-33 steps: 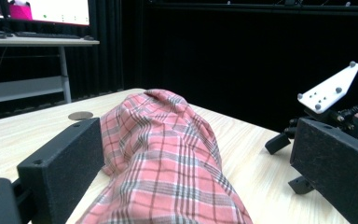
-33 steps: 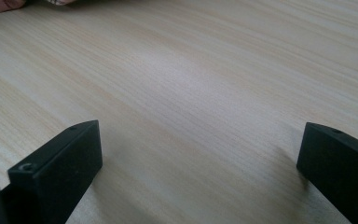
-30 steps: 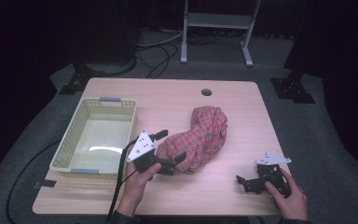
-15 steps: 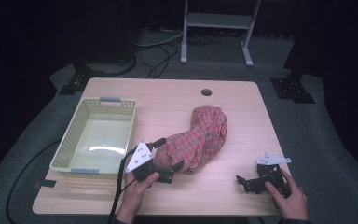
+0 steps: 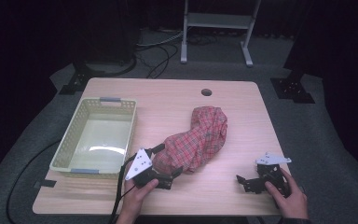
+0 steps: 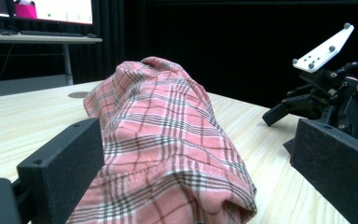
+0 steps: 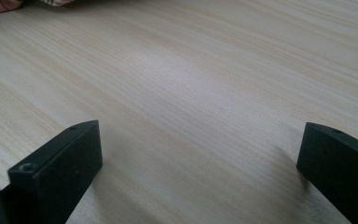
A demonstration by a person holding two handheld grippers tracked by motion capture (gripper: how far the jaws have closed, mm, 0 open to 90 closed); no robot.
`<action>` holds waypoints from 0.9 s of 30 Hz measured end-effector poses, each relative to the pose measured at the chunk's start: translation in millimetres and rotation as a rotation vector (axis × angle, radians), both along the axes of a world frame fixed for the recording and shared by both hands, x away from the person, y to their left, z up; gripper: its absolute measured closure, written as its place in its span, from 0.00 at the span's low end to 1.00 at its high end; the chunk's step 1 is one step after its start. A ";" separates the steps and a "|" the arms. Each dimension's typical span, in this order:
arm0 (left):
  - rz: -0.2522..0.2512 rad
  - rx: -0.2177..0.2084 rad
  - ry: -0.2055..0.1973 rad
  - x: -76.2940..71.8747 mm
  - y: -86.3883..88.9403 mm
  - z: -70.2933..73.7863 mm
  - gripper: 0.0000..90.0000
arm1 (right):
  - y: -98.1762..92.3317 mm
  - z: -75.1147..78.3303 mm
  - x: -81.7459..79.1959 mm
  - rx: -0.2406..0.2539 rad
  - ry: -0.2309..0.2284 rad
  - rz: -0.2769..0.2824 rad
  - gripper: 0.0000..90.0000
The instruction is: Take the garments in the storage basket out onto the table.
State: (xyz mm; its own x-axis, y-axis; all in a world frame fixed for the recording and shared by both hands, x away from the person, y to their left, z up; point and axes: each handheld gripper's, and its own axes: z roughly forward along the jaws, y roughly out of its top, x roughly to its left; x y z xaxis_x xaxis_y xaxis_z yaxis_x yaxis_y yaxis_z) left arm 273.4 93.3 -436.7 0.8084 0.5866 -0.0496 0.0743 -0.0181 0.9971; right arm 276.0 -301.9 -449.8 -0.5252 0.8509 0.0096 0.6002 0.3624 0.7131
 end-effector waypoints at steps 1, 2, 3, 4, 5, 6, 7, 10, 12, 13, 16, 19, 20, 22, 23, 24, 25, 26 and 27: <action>0.001 -0.002 0.002 -0.7 -0.4 -1.0 0.03 | 0.0 0.0 0.0 0.000 0.000 0.000 0.00; 0.000 0.003 0.000 -1.1 -0.2 -2.1 0.03 | 0.0 0.0 0.0 0.000 0.000 0.000 0.00; -0.001 0.006 0.000 -1.5 -0.1 -3.0 0.03 | 0.0 0.0 0.0 0.000 0.000 0.000 0.00; 0.000 0.005 0.001 -1.7 -0.1 -3.7 0.03 | 0.0 0.0 0.0 0.000 0.000 0.001 0.00; -0.001 0.003 0.001 -2.0 0.2 -4.7 0.03 | 0.0 0.0 0.0 0.000 0.000 0.000 0.00; -0.002 0.003 0.001 -2.2 0.6 -5.3 0.03 | 0.0 -0.1 0.1 0.000 -0.001 0.001 0.00; 0.000 0.001 0.002 -2.5 0.9 -6.1 0.03 | 0.0 0.0 0.0 0.000 0.000 0.000 0.00; 0.002 -0.006 -0.001 -3.6 1.9 -8.3 0.03 | 0.0 0.0 0.0 0.000 0.000 0.000 0.00; 0.000 -0.004 -0.008 -4.3 2.3 -8.4 0.03 | 0.0 0.0 0.0 0.000 0.000 0.000 0.00; -0.001 -0.002 -0.010 -4.6 2.2 -8.5 0.03 | 0.0 0.0 0.0 0.000 0.000 0.000 0.00; -0.003 -0.005 -0.015 -5.3 2.1 -8.6 0.03 | 0.0 0.0 0.0 0.000 0.000 0.001 0.00; -0.005 -0.008 -0.020 -6.1 2.7 -8.8 0.03 | 0.0 -0.1 0.0 0.000 -0.001 0.001 0.00; -0.005 -0.009 -0.020 -6.2 2.7 -8.8 0.03 | 0.0 0.0 0.0 0.000 0.000 0.000 0.00; -0.006 -0.009 -0.021 -6.2 2.7 -8.8 0.03 | 0.0 0.0 0.0 0.000 0.000 0.000 0.00; -0.006 -0.009 -0.021 -6.3 2.8 -8.8 0.03 | 0.0 0.0 0.0 0.000 0.000 0.000 0.00; -0.007 -0.009 -0.021 -6.3 2.9 -8.8 0.03 | 0.0 0.0 0.0 0.000 0.000 0.000 0.00; -0.007 -0.010 -0.020 -6.3 3.0 -8.8 0.03 | 0.0 0.0 0.0 0.000 0.000 0.000 0.00; -0.007 -0.010 -0.020 -6.2 3.0 -8.8 0.03 | 0.0 0.0 0.0 0.000 0.000 0.000 0.00; -0.007 -0.010 -0.018 -6.1 3.1 -8.8 0.03 | 0.0 0.0 0.0 0.000 0.000 0.000 0.00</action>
